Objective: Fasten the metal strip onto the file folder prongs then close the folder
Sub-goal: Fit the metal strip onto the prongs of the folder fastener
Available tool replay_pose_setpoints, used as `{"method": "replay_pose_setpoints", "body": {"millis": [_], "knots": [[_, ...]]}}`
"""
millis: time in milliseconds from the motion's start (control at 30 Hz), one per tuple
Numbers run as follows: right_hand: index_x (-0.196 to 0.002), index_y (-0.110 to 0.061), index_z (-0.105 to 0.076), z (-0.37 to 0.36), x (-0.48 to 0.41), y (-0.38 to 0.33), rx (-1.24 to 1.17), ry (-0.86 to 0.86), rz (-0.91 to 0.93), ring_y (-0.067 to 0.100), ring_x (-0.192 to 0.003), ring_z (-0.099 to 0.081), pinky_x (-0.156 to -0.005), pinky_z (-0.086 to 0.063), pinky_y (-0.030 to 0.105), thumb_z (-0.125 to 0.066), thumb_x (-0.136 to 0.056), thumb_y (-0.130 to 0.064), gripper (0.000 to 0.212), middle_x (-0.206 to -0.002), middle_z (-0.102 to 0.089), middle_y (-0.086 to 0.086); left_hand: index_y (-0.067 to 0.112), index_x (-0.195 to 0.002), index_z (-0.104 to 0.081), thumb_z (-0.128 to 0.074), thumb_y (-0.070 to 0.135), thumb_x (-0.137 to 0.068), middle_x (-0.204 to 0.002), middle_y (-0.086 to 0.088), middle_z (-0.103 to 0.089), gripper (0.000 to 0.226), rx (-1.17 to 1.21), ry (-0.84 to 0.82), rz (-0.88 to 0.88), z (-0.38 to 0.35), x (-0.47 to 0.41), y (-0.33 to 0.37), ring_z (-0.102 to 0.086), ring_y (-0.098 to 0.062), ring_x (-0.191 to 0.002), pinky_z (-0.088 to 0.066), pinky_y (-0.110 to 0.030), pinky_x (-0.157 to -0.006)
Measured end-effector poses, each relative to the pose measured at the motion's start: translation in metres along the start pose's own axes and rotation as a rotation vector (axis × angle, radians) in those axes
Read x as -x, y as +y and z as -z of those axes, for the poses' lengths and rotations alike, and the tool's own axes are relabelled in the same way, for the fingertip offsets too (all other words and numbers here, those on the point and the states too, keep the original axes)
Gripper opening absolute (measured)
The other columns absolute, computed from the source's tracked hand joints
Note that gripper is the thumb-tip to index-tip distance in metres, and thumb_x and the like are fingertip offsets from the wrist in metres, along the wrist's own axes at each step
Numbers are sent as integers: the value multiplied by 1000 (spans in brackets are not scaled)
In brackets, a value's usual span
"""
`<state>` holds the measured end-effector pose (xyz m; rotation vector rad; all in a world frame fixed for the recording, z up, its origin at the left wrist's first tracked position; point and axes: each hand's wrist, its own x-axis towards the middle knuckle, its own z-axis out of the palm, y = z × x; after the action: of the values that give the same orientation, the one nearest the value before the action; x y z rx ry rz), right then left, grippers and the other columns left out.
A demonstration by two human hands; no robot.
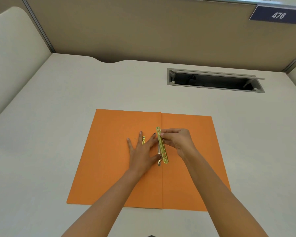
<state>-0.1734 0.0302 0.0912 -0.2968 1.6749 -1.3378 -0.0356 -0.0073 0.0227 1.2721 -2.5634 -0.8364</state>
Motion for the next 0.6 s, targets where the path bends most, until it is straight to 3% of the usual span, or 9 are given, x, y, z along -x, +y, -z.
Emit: {"method": "replay_pose_setpoints", "body": {"millis": [233, 600], "knots": [[-92, 8, -71, 0, 0, -4, 54, -8, -11, 23, -72, -71, -57, -56, 21, -72, -75, 8, 17, -92, -72, 19, 49, -141, -27, -60, 52, -82, -151, 33, -19, 68, 2, 2, -8, 0, 0, 0, 11, -17, -148, 18, -63, -110], [-84, 1, -71, -1, -4, 0, 39, 34, 15, 31, -82, -72, -77, -59, 36, -71, -77, 7, 9, -93, -72, 22, 46, -141, -30, -60, 52, -81, -152, 30, -21, 67, 6, 1, -5, -1, 0, -1, 11, -16, -148, 17, -64, -110]]}}
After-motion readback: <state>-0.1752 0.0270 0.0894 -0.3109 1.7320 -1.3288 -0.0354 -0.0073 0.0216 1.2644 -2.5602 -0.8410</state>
